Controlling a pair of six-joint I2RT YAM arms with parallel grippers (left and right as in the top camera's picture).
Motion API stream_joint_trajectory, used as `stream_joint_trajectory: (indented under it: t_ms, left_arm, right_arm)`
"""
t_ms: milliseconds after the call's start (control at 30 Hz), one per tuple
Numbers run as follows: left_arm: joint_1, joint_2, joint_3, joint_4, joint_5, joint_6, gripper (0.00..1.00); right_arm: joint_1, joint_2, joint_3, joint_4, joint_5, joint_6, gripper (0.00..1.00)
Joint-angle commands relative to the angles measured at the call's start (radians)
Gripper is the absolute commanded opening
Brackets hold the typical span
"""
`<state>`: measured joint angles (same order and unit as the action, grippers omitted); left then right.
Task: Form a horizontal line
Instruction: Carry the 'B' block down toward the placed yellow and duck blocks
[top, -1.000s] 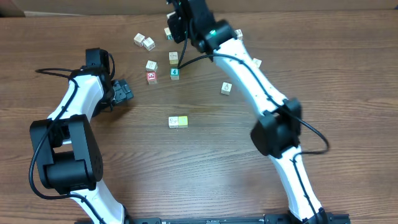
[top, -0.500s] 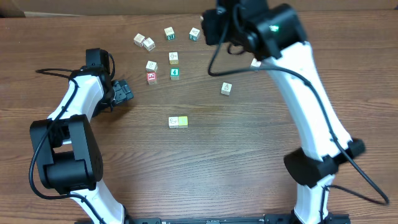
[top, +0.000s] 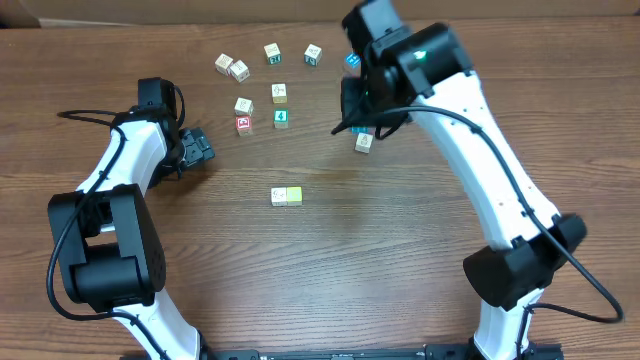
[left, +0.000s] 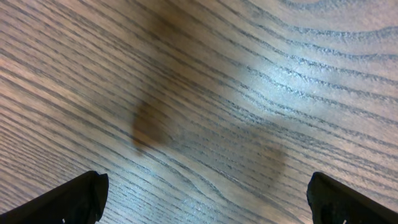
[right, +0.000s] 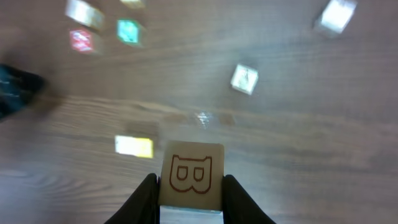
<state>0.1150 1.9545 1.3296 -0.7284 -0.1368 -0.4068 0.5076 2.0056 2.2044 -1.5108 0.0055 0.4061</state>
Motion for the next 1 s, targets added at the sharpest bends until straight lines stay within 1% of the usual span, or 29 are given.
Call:
stream_joint_trajectory:
  t_ms: [0,233,300,500,567,700,867,967]
  left_arm:
    - [-0.003,0.003,-0.002,0.001,-0.012,0.026,0.99]
    - [-0.003,0.003,-0.001,0.001,-0.013,0.026,0.99]
    - [-0.003,0.003,-0.001,0.001,-0.012,0.026,1.00]
    - [-0.003,0.003,-0.001,0.001,-0.012,0.026,0.99]
    - [-0.003,0.003,-0.001,0.001,-0.012,0.026,1.00]
    - [-0.003,0.003,-0.002,0.001,-0.012,0.026,1.00]
    - [-0.003,0.003,-0.002,0.001,-0.012,0.026,1.00]
    - [-0.003,0.003,-0.001,0.001,-0.012,0.026,0.99]
  right_arm:
    - [0.004,0.009,-0.154,0.079,0.000,0.086,0.25]
    - [0.004,0.009,-0.378,0.335,-0.023,0.093,0.25]
    - [0.004,0.009,-0.455,0.405,-0.023,0.121,0.26]
    - [0.045,0.009,-0.581,0.539,-0.022,0.148,0.26]
    - [0.055,0.009,-0.607,0.571,0.001,0.153,0.26]
    - [0.062,0.009,-0.662,0.624,0.039,0.220,0.26]
    - [0.062,0.009,-0.711,0.689,0.039,0.219,0.26]
    - [0.062,0.009,-0.713,0.692,0.039,0.219,0.26]
